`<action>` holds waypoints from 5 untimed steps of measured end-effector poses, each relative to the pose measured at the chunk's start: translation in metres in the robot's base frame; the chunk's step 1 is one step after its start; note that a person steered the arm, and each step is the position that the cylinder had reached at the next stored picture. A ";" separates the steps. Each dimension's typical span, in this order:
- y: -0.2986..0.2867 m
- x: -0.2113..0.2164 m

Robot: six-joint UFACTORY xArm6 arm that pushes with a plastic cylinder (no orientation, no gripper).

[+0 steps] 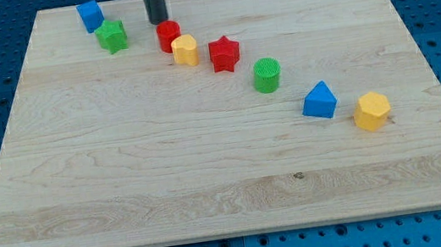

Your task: Push the cube green star and red circle in different directions

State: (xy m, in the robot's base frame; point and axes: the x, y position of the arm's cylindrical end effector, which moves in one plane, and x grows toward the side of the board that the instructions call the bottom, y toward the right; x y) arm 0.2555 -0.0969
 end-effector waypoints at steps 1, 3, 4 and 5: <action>-0.034 0.002; -0.025 0.059; 0.016 0.053; 0.049 0.046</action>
